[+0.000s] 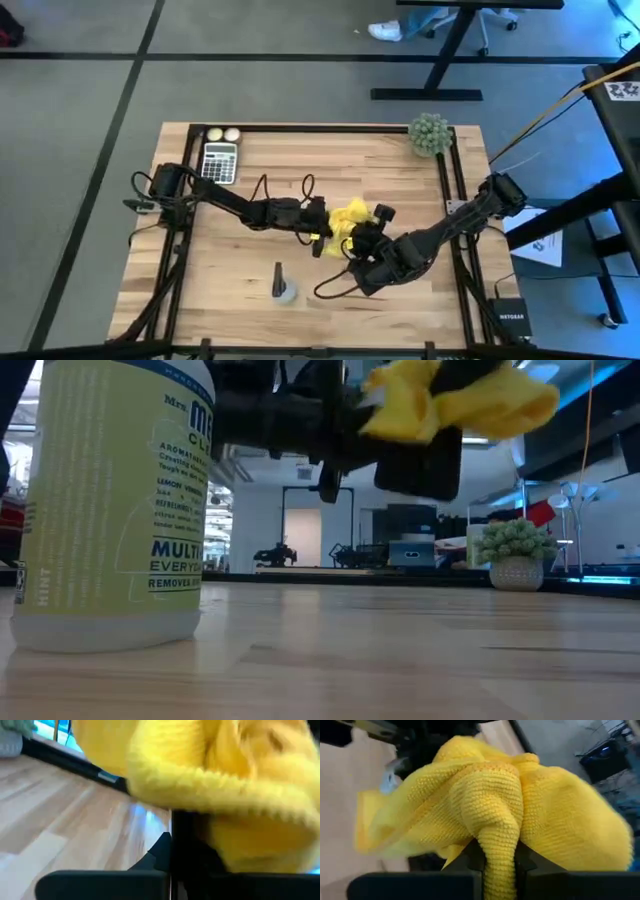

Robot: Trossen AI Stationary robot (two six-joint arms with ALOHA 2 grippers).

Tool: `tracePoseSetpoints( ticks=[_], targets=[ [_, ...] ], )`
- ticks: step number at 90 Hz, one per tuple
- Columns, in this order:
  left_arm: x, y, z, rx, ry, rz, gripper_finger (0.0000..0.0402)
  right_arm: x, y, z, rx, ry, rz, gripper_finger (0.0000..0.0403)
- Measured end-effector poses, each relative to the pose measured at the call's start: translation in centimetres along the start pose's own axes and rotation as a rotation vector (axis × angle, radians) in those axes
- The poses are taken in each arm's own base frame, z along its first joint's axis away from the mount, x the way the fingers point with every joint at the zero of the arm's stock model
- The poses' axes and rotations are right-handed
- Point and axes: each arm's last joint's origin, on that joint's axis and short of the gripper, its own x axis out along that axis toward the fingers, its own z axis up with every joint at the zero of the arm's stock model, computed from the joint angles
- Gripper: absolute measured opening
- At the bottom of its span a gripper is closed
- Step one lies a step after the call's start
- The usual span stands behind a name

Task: Apply microfiber cloth
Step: Wipe the black cellphone with the yellow microfiber cloth

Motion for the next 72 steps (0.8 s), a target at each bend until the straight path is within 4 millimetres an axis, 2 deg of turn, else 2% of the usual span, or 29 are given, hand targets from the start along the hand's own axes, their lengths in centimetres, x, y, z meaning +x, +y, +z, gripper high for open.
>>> tracePoseSetpoints(
  ticks=[7, 15, 34, 44, 54, 72],
  targets=[
    [0.0, 0.0, 0.0, -0.001, 0.003, -0.001, 0.0006, -0.6, -0.8, 0.4, 0.010, -0.011, -0.029, 0.0017],
    [0.0, 0.0, -0.1, -0.002, 0.018, -0.001, 0.0006, -0.6, -0.7, 0.5, 0.043, -0.023, -0.027, 0.0017],
    [0.0, 0.1, -0.6, -0.001, 0.052, -0.006, 0.0006, 1.3, 3.1, -1.0, 0.091, -0.020, 0.085, 0.0017],
    [0.0, 0.1, -0.5, 0.000, 0.043, 0.000, 0.0006, 1.8, 3.7, -1.6, 0.069, 0.007, 0.091, 0.0017],
    [0.0, 0.1, -0.3, -0.001, 0.021, 0.004, 0.0006, 1.3, 2.7, -1.5, 0.018, 0.026, 0.050, 0.0017],
    [0.0, 0.0, -0.1, -0.005, 0.011, -0.004, 0.0006, -1.7, -1.5, -0.1, -0.009, -0.006, -0.079, 0.0017]
  ],
)
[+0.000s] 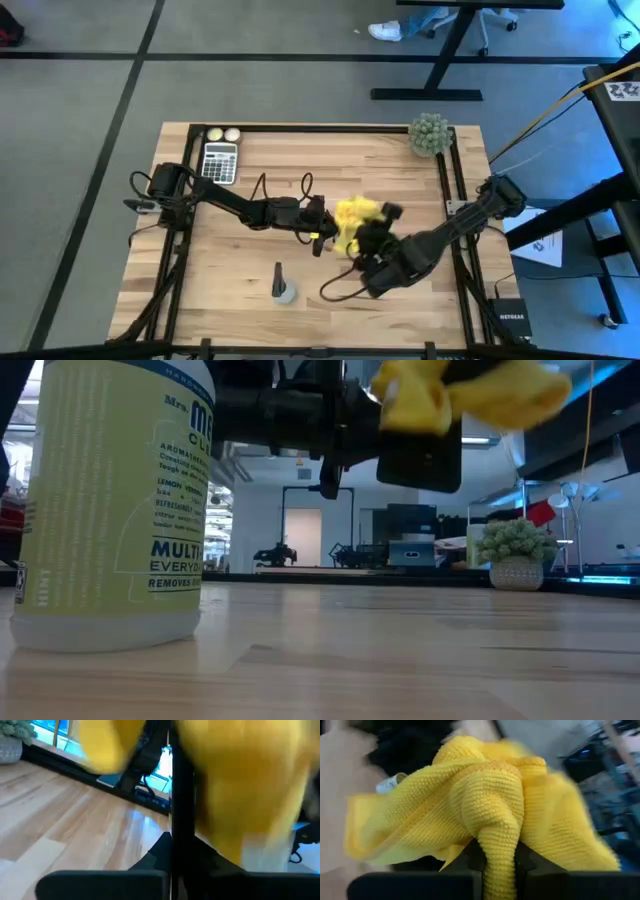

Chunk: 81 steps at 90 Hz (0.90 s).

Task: Apply microfiber cloth
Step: Wipe the black cellphone with the yellow microfiber cloth

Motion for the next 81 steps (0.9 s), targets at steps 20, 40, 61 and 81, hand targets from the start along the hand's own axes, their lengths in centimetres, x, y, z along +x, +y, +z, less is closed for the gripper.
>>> tracePoseSetpoints(
  ticks=[20, 40, 61, 81],
  targets=[
    [0.0, -0.3, -0.3, 0.009, 0.023, -0.032, 0.0006, -1.8, -2.2, 0.3, 0.044, 0.007, -0.015, 0.0017],
    [0.0, -0.2, -0.3, 0.005, 0.021, -0.014, 0.0006, -5.7, -2.6, -1.2, 0.056, 0.053, 0.189, 0.0017],
    [0.0, 0.0, -0.2, -0.006, 0.011, 0.007, 0.0006, -9.4, -1.3, -3.9, 0.090, 0.144, 0.422, 0.0017],
    [0.0, -0.2, 0.1, -0.031, -0.026, -0.002, 0.0006, -7.1, 4.1, -5.4, 0.170, -0.056, 0.522, 0.0017]
  ],
)
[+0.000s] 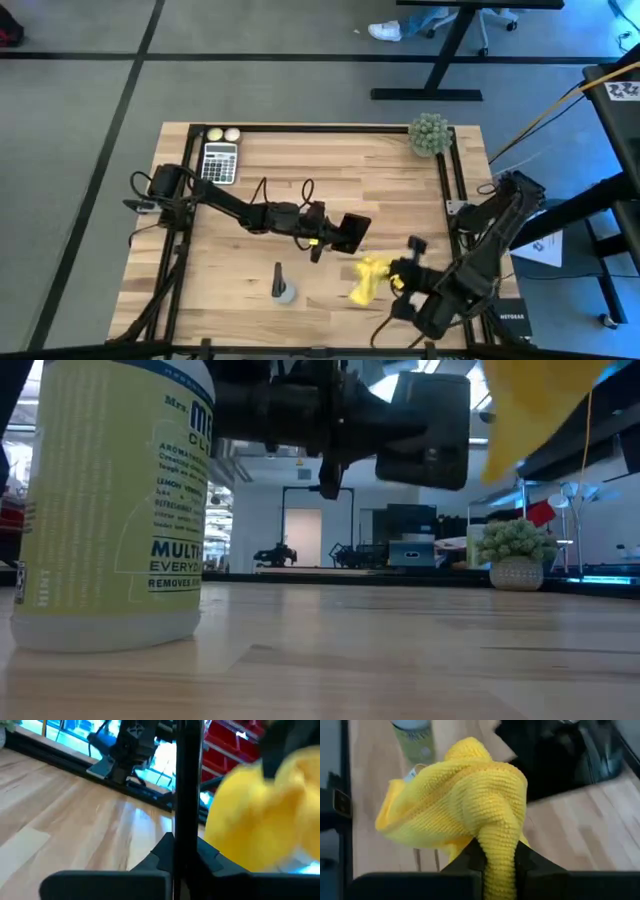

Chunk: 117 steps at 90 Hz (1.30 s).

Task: Apply microfiber cloth
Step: Wipe the black cellphone with the yellow microfiber cloth

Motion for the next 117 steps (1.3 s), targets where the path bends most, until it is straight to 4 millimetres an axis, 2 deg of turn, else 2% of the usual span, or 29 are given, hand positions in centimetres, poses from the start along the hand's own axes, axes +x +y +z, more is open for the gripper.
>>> tracePoseSetpoints(
  ticks=[10, 21, 33, 42, 52, 62, 75, 86, 100, 117],
  targets=[
    [0.0, -0.2, 0.3, -0.024, -0.036, -0.018, 0.0006, 3.5, 0.2, -0.4, 0.005, -0.097, 0.011, 0.0017],
    [0.0, -0.5, 0.4, -0.028, -0.047, -0.030, 0.0006, 6.4, -1.0, 0.4, 0.030, -0.175, -0.045, 0.0017],
    [0.0, -0.8, 0.3, -0.018, -0.051, -0.044, 0.0006, 8.2, -3.0, 1.5, 0.026, -0.144, -0.115, 0.0017],
    [-0.1, -0.7, 0.4, -0.016, -0.050, -0.064, 0.0006, 8.7, -3.8, 1.2, 0.008, -0.066, -0.130, 0.0017],
    [0.0, -0.6, 0.4, -0.014, -0.051, -0.067, 0.0006, 8.5, -4.1, 0.6, 0.030, -0.007, -0.142, 0.0017],
    [0.0, -0.5, 0.5, -0.013, -0.047, -0.080, 0.0006, 7.7, -4.1, -1.0, 0.024, 0.088, -0.162, 0.0017],
    [-0.1, -1.0, 0.7, -0.019, -0.045, -0.154, 0.0006, 6.3, -4.6, -3.2, 0.028, 0.200, -0.261, 0.0017],
    [-0.1, -0.9, 0.6, -0.019, -0.035, -0.144, 0.0006, 4.5, -4.8, -4.2, 0.063, 0.240, -0.298, 0.0017],
    [-0.1, -0.6, 0.8, -0.020, -0.047, -0.112, 0.0006, 2.2, -3.5, -2.3, 0.054, 0.157, -0.167, 0.0017],
    [-0.1, -0.6, 0.7, -0.018, -0.040, -0.110, 0.0006, 0.9, -2.0, 1.4, -0.027, -0.105, -0.101, 0.0017]
  ],
)
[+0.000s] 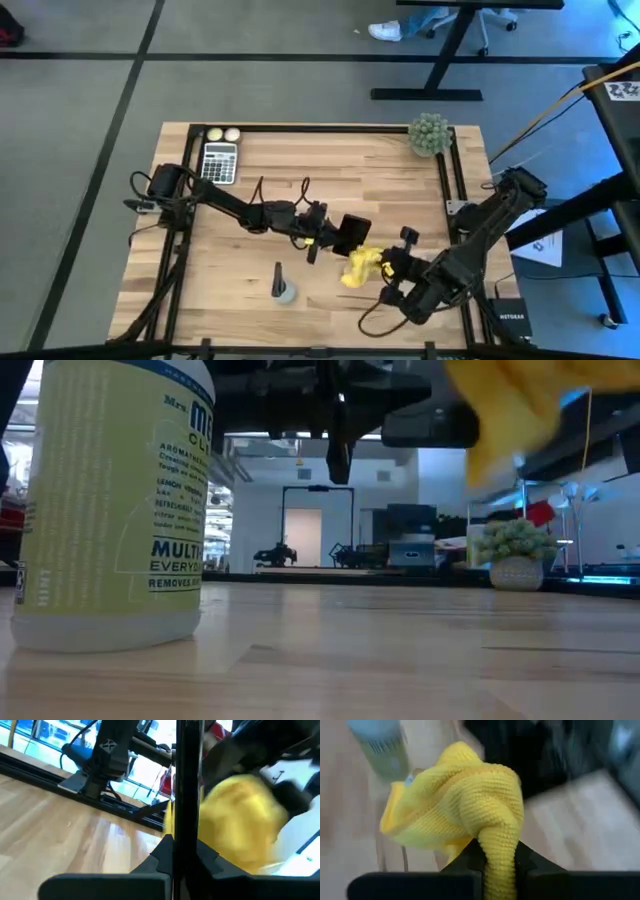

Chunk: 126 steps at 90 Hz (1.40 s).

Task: Apply microfiber cloth
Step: Wipe the black cellphone with the yellow microfiber cloth

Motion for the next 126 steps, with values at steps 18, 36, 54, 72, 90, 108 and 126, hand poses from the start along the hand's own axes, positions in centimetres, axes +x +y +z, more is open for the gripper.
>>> tracePoseSetpoints(
  ticks=[18, 36, 54, 72, 90, 108, 126],
  targets=[
    [0.0, 0.0, 0.0, 0.010, -0.002, 0.004, 0.0006, 2.9, -0.9, 2.8, -0.032, -0.079, -0.056, 0.0017],
    [0.0, 0.1, -0.3, 0.022, 0.016, 0.002, 0.0006, 7.3, -2.4, 3.8, -0.052, 0.002, -0.086, 0.0017],
    [0.0, 0.2, -0.3, 0.030, 0.013, 0.024, 0.0006, 7.5, -3.3, 3.2, -0.061, 0.040, -0.198, 0.0017],
    [0.0, 0.3, 0.0, 0.024, 0.007, 0.002, 0.0006, 5.8, -3.2, 3.5, -0.092, -0.046, -0.210, 0.0017],
    [0.0, 0.3, -0.4, 0.026, 0.042, 0.002, 0.0006, 6.8, -2.5, 3.2, -0.139, 0.038, -0.111, 0.0017],
    [0.0, 0.2, 0.1, 0.025, -0.008, 0.016, 0.0006, 6.7, -3.5, 3.9, -0.146, -0.087, -0.312, 0.0017],
    [0.0, 0.0, -0.3, 0.025, 0.034, -0.016, 0.0006, 5.3, -3.5, 4.9, -0.127, -0.050, -0.147, 0.0017]
  ],
)
